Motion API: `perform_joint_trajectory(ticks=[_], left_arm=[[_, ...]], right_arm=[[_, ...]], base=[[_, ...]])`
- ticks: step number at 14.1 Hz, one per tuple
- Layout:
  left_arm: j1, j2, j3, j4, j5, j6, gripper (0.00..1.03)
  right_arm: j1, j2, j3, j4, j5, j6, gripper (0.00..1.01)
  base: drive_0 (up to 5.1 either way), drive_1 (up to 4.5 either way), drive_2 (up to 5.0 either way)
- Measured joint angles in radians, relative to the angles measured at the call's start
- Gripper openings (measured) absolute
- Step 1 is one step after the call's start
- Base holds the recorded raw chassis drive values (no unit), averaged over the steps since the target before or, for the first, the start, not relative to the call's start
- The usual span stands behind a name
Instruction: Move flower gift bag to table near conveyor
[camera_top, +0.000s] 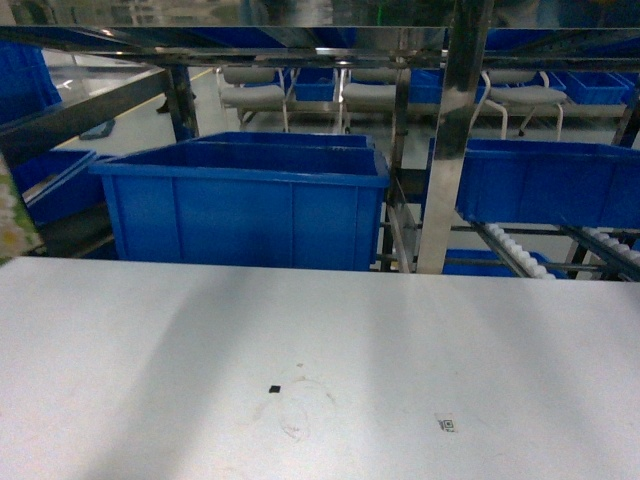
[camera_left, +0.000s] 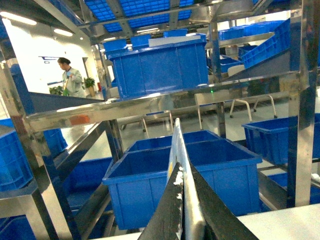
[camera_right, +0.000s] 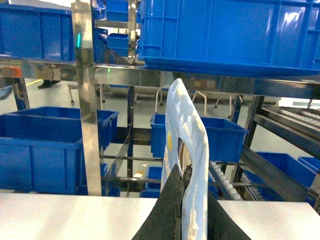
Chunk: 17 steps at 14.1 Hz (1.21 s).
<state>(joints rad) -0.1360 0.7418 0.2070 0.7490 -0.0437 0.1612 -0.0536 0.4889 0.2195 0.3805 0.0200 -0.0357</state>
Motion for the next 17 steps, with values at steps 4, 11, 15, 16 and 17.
perform_joint_trajectory(ticks=[4,11,15,16,17], left_arm=[[-0.004,0.000,0.000,0.000,0.004,0.000,0.02],[-0.004,0.000,0.000,0.000,0.003,0.000,0.02],[-0.004,0.000,0.000,0.000,0.003,0.000,0.02],[-0.004,0.000,0.000,0.000,0.003,0.000,0.02],[-0.004,0.000,0.000,0.000,0.003,0.000,0.02]], right_arm=[[-0.038,0.023,-0.003,0.035,-0.043,0.001,0.02],[-0.091,0.763,0.016,0.647,-0.155,0.029,0.02],[-0.075,1.069,0.119,0.801,-0.179,0.047,0.02],[-0.063,1.125,0.143,0.812,-0.183,0.048,0.02],[-0.049,1.192,0.163,0.847,-0.183,0.048,0.02]], base=[[0.0,0.00,0.0],[0.0,0.00,0.0],[0.0,0.00,0.0],[0.0,0.00,0.0],[0.0,0.00,0.0]])
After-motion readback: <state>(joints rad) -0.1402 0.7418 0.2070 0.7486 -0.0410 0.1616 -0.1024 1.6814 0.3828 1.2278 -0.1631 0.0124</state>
